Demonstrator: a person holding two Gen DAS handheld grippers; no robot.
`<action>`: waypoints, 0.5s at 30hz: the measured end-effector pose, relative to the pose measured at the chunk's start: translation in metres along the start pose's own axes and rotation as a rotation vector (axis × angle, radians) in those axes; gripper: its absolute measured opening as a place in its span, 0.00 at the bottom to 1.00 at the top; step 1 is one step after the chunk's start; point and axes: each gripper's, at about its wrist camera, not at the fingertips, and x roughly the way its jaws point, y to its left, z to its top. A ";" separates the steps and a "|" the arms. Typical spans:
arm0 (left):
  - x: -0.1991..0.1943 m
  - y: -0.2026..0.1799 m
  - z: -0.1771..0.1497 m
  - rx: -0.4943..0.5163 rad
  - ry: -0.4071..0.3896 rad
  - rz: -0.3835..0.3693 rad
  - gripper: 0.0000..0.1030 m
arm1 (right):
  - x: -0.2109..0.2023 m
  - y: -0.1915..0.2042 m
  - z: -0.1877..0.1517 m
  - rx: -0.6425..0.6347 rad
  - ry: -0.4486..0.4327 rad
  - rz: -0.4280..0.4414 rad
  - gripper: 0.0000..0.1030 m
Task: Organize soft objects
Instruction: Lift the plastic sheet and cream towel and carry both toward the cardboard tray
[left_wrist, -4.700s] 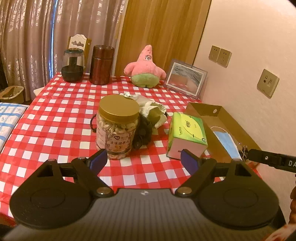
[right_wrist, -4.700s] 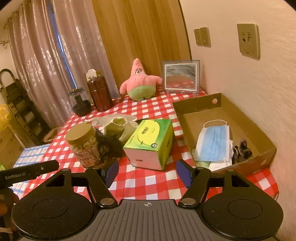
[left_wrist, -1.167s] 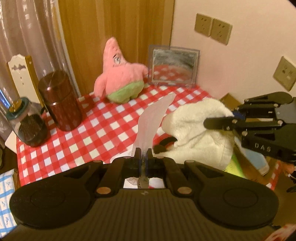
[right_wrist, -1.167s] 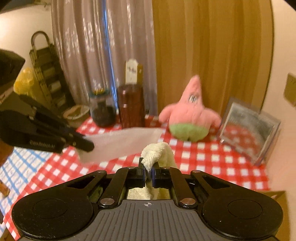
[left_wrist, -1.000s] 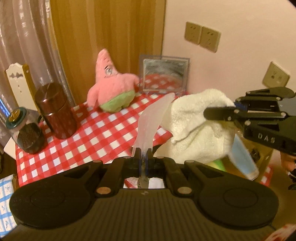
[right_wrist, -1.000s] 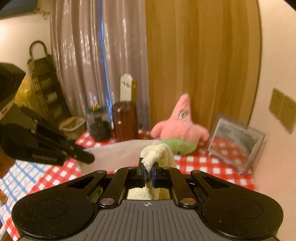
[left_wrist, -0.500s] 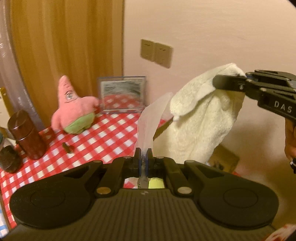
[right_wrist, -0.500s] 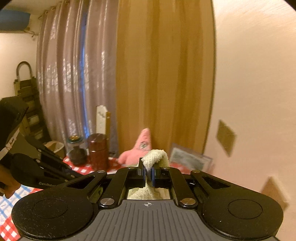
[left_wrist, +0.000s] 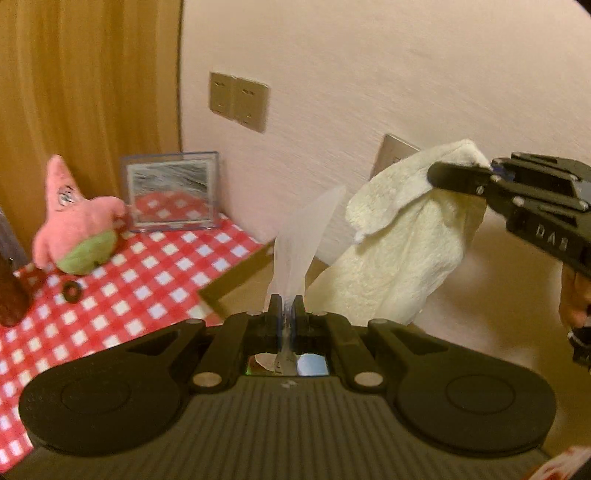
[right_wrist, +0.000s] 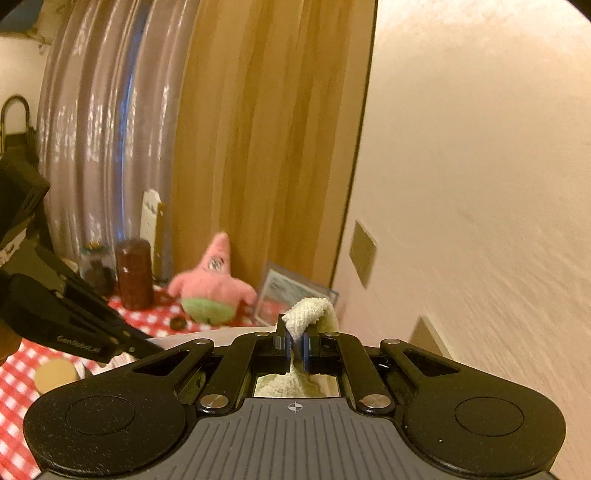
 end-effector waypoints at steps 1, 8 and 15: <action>0.007 -0.001 -0.002 -0.009 0.002 -0.008 0.04 | 0.001 -0.002 -0.005 -0.003 0.009 0.000 0.06; 0.064 0.005 -0.022 -0.092 0.040 -0.054 0.04 | 0.022 -0.007 -0.061 -0.023 0.105 -0.005 0.06; 0.126 0.008 -0.053 -0.148 0.119 -0.067 0.04 | 0.050 -0.007 -0.123 -0.050 0.222 -0.022 0.06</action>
